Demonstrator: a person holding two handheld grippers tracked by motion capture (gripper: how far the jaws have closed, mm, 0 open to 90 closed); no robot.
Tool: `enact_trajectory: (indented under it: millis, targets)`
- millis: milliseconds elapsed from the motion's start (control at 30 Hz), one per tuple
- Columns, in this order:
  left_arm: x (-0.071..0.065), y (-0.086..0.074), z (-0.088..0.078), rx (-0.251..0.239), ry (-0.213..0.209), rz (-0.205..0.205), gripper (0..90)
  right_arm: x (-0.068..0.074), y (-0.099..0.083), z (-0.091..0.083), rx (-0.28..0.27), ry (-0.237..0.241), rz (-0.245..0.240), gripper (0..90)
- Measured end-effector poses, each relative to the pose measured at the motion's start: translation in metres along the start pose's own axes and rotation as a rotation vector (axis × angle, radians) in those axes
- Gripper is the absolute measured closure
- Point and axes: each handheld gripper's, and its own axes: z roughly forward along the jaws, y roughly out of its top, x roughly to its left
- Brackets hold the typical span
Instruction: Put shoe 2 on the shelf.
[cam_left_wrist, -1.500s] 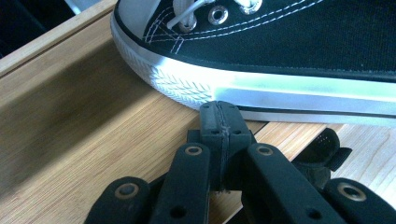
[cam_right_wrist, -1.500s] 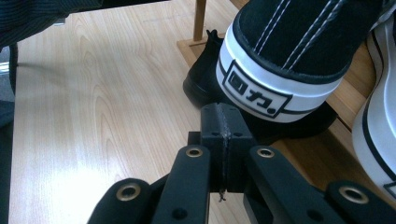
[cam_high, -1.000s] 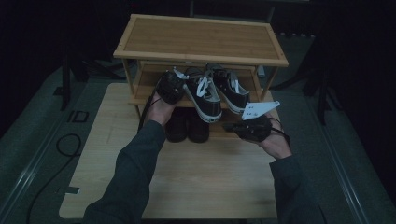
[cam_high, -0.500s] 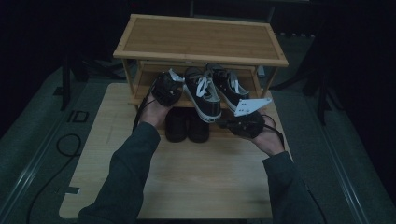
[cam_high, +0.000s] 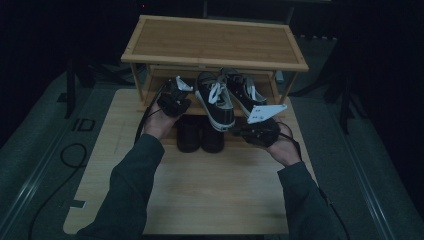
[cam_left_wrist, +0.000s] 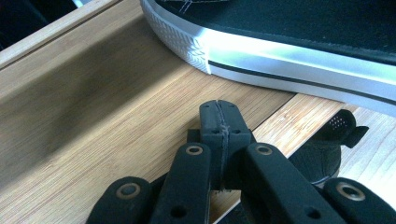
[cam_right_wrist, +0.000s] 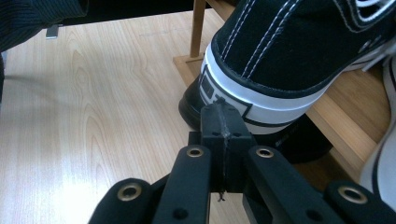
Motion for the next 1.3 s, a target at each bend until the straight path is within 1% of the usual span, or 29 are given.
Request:
enact_trajectory:
  millis: [67,167,267,400,433,467,733,800,900,967,1067,1133,1300]
  targets:
    - [0.000,0.000,0.000,0.003,0.002,0.001,90.0,0.001,0.001,0.003,-0.007,0.006,-0.002,90.0]
    - [0.001,0.000,0.001,0.000,-0.010,-0.008,90.0,0.001,0.003,0.006,-0.014,0.016,0.002,90.0]
    - [0.001,0.001,0.001,0.001,-0.013,-0.010,90.0,0.003,0.006,0.010,-0.010,0.017,-0.005,90.0]
    - [0.001,0.000,0.001,-0.001,-0.019,-0.020,90.0,0.003,0.009,0.015,-0.016,0.022,-0.005,90.0]
    - [0.001,0.000,0.001,-0.006,-0.023,-0.030,90.0,0.003,0.009,0.016,-0.016,0.023,-0.006,90.0]
    - [0.001,0.000,0.001,-0.007,-0.024,-0.032,90.0,0.003,0.010,0.017,-0.018,0.023,-0.005,90.0]
    - [0.002,0.000,0.001,-0.009,-0.026,-0.032,90.0,0.003,0.011,0.022,-0.038,0.023,-0.004,90.0]
    - [0.001,0.000,0.001,-0.008,-0.023,-0.022,90.0,0.003,0.011,0.025,-0.045,0.031,0.001,90.0]
    - [0.002,0.000,0.001,-0.008,-0.026,-0.023,90.0,0.002,0.011,0.027,-0.054,0.035,0.003,90.0]
    - [0.002,0.000,0.002,-0.010,-0.028,-0.026,90.0,0.002,0.011,0.027,-0.063,0.031,0.001,90.0]
    - [0.002,0.000,0.002,-0.010,-0.029,-0.028,90.0,-0.001,0.012,0.026,-0.070,-0.002,0.015,90.0]
    - [0.002,0.000,0.002,-0.012,-0.032,-0.030,90.0,-0.003,0.012,0.025,-0.076,0.002,0.024,90.0]
    - [0.002,0.000,0.002,-0.011,-0.029,-0.028,90.0,-0.003,0.012,0.028,-0.089,-0.003,0.025,90.0]
